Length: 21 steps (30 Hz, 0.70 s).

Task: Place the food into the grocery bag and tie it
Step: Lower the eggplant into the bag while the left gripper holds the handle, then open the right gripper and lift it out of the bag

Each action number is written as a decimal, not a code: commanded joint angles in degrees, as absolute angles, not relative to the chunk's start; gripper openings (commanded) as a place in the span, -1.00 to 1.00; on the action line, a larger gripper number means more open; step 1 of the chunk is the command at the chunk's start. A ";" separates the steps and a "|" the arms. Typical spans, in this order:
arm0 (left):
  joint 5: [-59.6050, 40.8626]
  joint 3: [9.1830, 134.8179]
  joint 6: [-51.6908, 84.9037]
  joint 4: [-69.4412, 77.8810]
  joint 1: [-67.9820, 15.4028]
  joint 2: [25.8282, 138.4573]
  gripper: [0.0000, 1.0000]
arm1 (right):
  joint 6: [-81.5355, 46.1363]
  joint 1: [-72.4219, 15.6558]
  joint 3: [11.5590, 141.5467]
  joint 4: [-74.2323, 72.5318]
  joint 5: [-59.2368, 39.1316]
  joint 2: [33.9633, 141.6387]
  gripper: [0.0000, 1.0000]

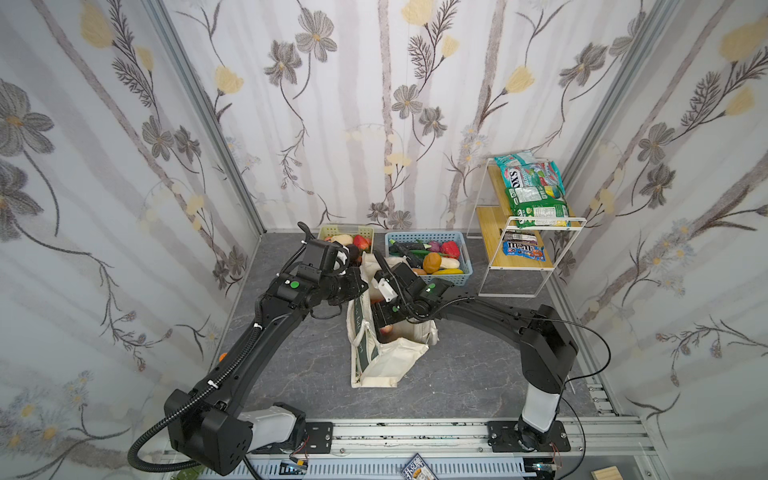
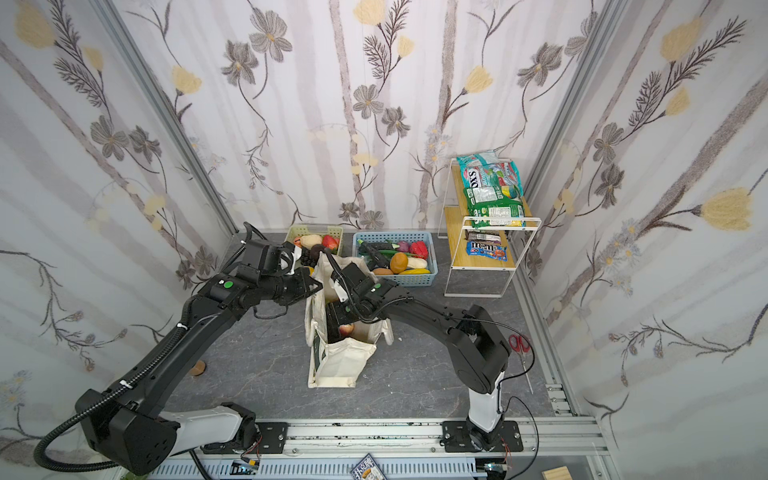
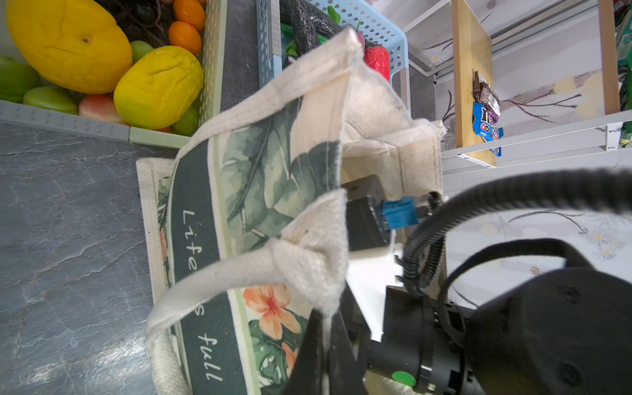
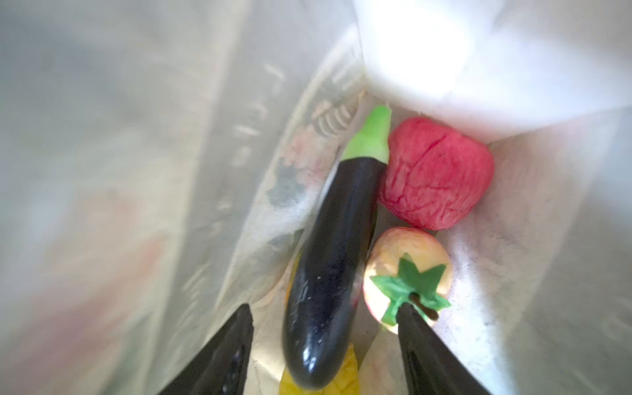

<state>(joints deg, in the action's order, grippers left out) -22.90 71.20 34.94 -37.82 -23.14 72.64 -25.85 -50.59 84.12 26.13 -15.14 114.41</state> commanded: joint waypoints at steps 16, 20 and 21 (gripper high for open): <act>-22.15 70.70 35.51 -37.28 -22.58 72.42 -1.00 | -19.89 -47.88 86.03 31.37 -16.62 104.65 0.40; -21.98 70.58 35.51 -37.26 -22.59 72.39 -1.00 | -18.79 -45.40 87.40 32.35 -16.55 103.34 0.40; -22.01 70.53 35.51 -37.27 -22.54 72.42 -1.00 | -18.60 -45.19 87.83 32.71 -16.49 103.12 0.40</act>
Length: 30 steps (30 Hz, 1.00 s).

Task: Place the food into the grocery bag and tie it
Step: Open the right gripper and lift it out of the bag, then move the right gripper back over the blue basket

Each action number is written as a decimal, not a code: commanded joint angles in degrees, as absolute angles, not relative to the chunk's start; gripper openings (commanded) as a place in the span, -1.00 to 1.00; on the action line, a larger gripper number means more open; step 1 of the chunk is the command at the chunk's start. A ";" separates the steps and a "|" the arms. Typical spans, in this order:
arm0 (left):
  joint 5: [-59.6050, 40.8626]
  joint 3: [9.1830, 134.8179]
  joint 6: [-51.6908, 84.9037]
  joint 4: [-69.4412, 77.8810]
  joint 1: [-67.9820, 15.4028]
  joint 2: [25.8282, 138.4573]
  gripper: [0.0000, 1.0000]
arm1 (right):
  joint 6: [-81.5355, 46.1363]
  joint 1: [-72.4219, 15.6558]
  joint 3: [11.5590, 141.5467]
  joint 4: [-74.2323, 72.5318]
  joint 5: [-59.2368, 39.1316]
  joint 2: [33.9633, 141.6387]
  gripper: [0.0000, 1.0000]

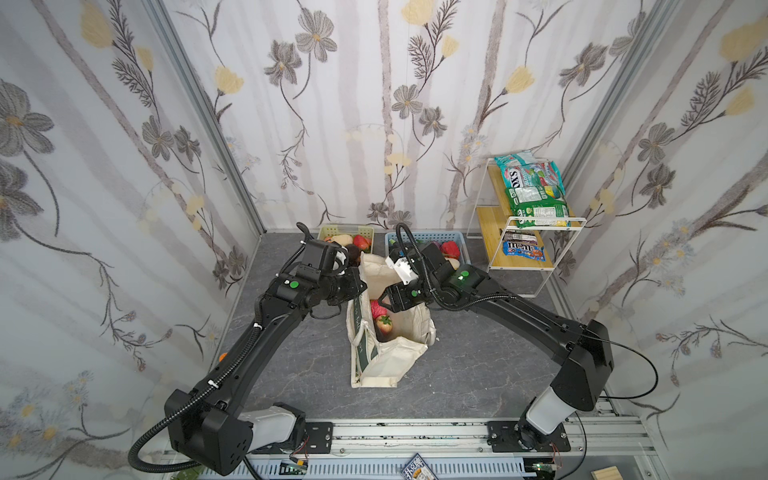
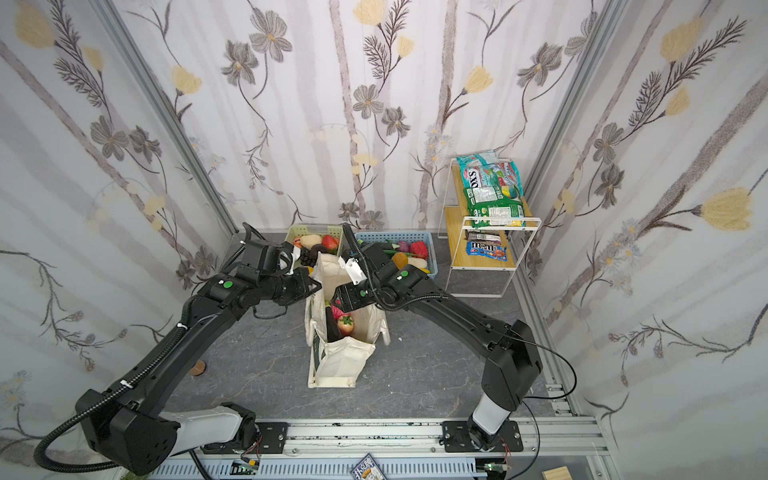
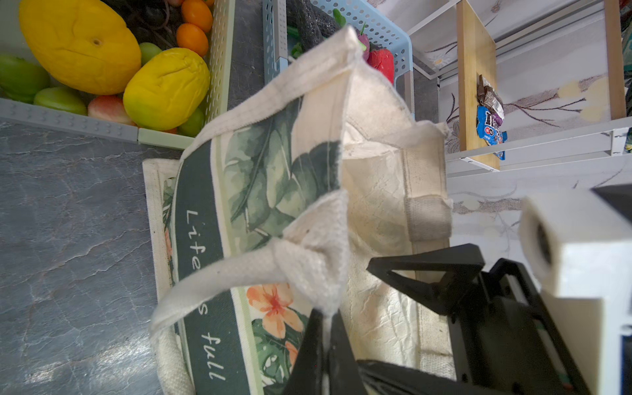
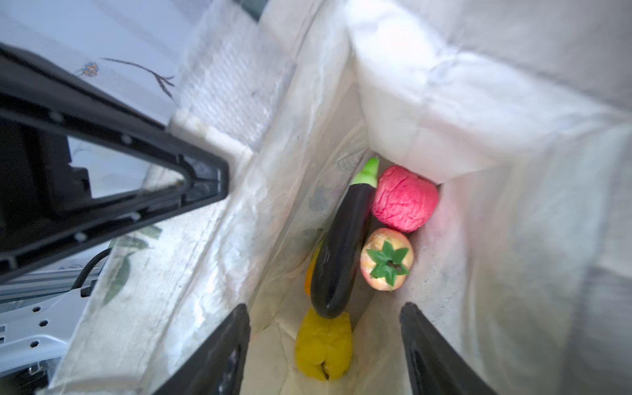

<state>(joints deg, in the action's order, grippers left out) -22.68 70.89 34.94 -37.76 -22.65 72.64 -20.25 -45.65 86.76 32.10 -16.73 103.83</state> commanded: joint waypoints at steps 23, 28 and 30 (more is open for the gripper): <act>-18.76 70.22 35.77 -39.24 -22.50 72.40 -1.00 | -16.88 -36.80 91.97 35.32 -13.03 98.31 0.40; -18.55 70.13 35.86 -39.19 -22.50 72.42 -1.00 | -16.96 -35.43 90.74 34.82 -11.62 98.09 0.40; -18.45 70.04 35.86 -39.17 -22.50 72.41 -1.00 | -17.43 -35.01 90.36 34.48 -10.53 98.10 0.40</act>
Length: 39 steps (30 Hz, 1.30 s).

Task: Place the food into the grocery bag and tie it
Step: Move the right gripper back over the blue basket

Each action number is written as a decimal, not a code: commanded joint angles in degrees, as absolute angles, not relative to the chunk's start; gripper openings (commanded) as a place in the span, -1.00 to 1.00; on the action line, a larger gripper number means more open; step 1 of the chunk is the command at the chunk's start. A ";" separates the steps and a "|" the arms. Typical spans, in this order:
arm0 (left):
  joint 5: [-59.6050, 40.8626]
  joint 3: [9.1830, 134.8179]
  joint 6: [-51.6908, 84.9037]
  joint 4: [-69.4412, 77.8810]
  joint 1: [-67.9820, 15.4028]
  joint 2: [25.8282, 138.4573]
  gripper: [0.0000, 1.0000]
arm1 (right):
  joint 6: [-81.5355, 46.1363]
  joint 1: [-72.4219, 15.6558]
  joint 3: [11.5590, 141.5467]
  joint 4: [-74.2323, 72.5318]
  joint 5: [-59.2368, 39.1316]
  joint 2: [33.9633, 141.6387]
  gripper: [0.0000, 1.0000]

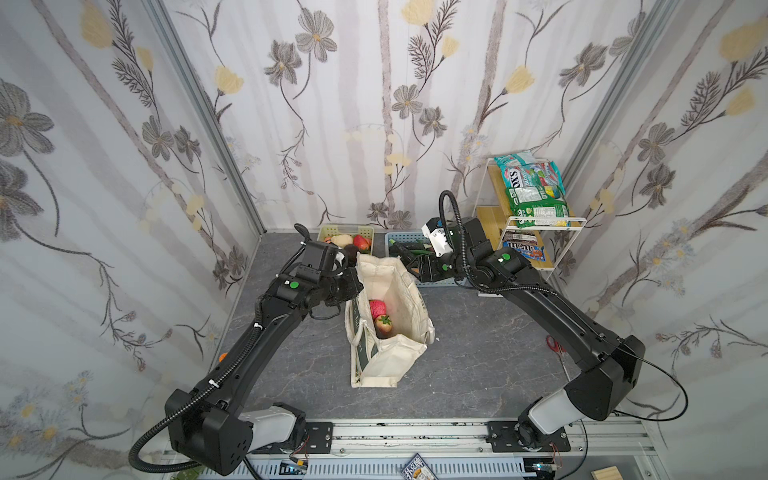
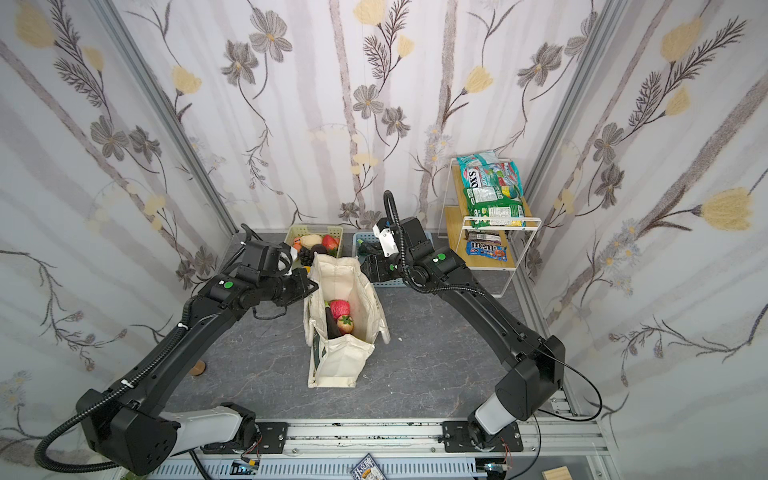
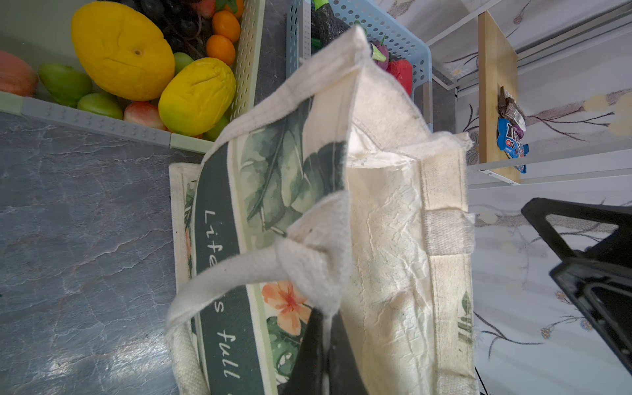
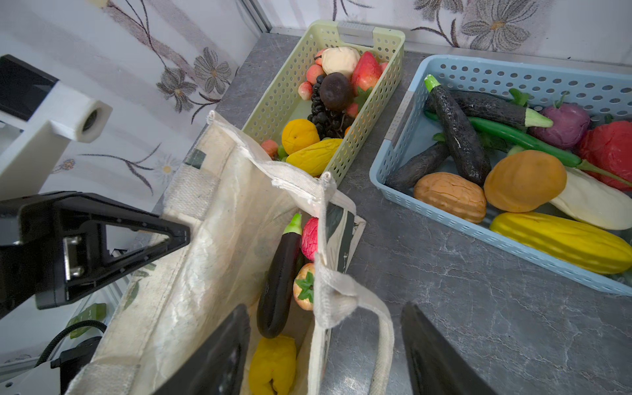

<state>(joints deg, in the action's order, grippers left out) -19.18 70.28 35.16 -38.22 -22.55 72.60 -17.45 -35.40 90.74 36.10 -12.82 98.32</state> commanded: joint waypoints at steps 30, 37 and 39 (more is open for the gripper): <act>-12.82 69.26 35.16 -42.53 -21.32 70.88 -1.00 | -19.86 -28.99 87.23 31.40 -1.23 103.16 0.39; -9.61 68.17 34.89 -44.02 -20.40 70.81 -1.00 | -20.21 -27.87 88.40 31.11 0.48 105.81 0.40; -9.25 67.78 34.80 -43.95 -20.15 70.89 -1.00 | -20.21 -27.49 88.83 31.11 0.96 106.70 0.40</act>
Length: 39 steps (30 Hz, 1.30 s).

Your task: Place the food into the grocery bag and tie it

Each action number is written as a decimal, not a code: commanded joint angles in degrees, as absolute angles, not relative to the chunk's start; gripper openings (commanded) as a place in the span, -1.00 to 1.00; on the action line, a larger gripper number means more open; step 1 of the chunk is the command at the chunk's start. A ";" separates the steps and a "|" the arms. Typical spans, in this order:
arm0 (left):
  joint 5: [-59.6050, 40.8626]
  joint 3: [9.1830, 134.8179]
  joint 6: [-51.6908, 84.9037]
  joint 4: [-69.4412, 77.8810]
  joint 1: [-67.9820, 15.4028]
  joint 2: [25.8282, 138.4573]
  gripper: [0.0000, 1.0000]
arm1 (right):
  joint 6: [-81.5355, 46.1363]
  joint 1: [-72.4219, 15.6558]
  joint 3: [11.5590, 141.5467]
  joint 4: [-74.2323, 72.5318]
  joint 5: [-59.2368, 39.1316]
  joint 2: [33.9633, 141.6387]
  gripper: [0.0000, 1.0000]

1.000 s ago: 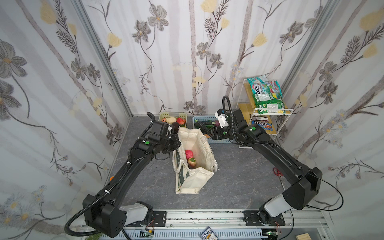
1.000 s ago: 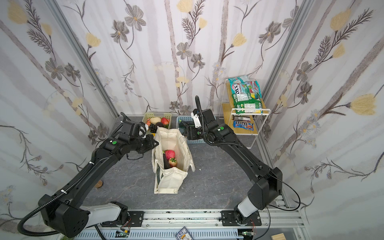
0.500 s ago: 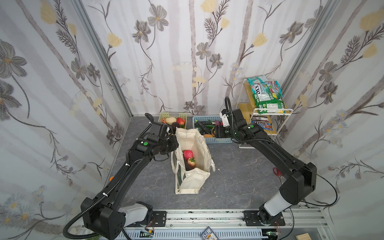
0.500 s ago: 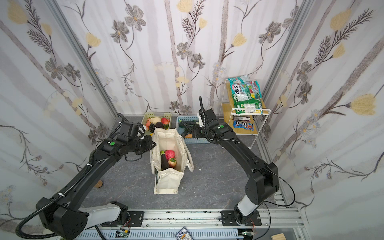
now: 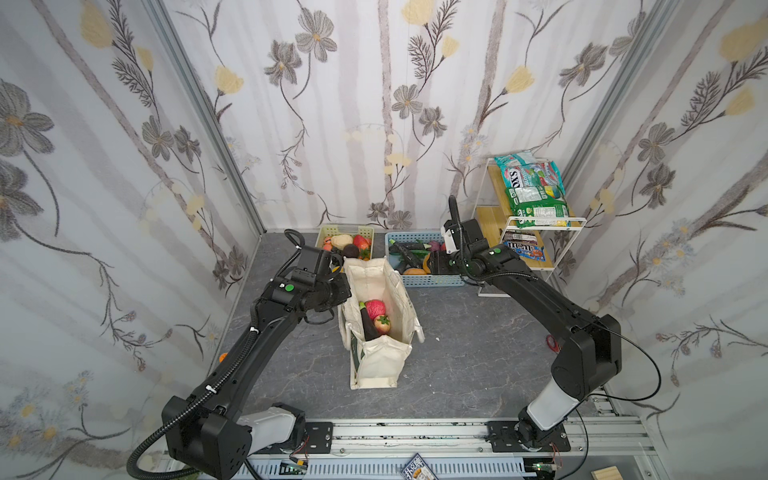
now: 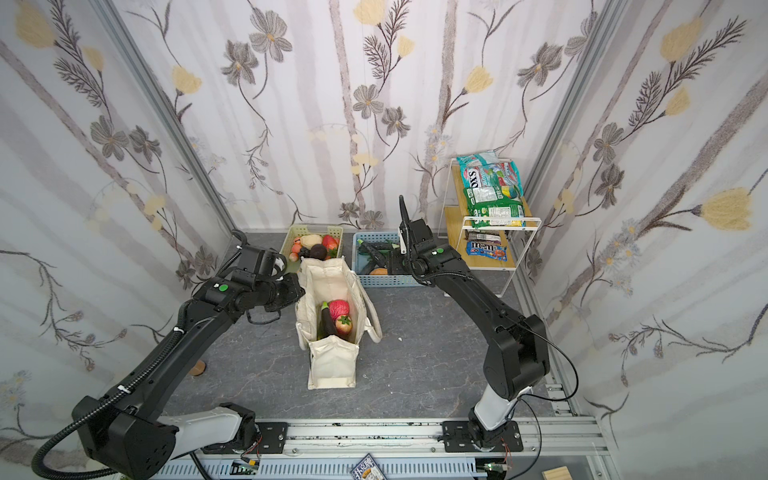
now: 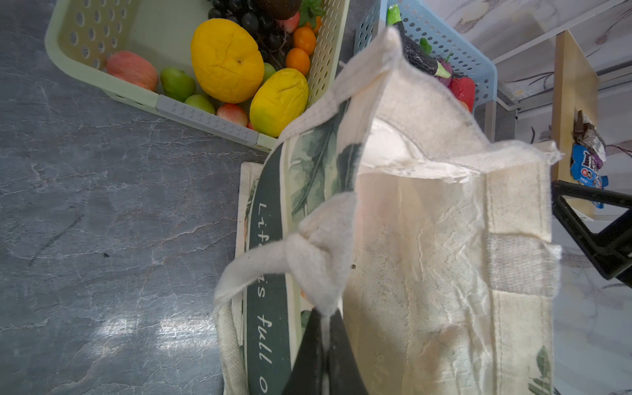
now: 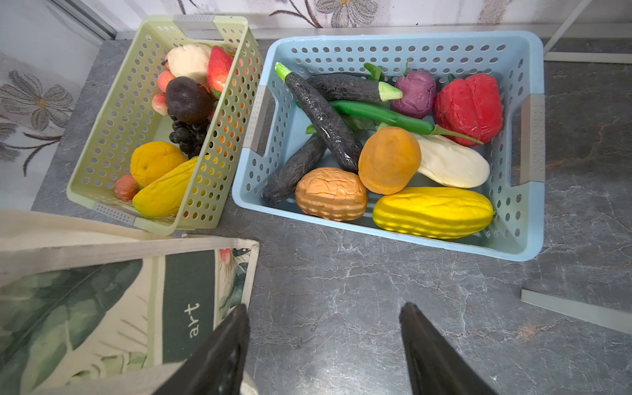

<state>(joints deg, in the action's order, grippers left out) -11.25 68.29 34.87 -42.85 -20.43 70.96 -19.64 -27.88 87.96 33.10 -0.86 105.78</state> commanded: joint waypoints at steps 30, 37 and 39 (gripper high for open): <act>-10.94 67.08 34.55 -41.57 -19.56 71.62 -1.00 | -20.09 -23.18 100.54 29.53 1.06 124.46 0.46; -11.60 67.78 34.51 -41.28 -19.65 71.98 -1.00 | -20.13 -22.50 101.89 29.18 1.17 127.24 0.46; -11.60 67.85 34.37 -41.28 -19.60 71.96 -1.00 | -20.11 -22.30 102.62 29.18 1.00 128.14 0.46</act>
<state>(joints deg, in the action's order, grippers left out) -11.22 67.29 34.65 -42.39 -19.66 71.85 -19.88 -22.48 101.58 30.96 0.73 127.31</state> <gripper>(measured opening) 0.051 0.731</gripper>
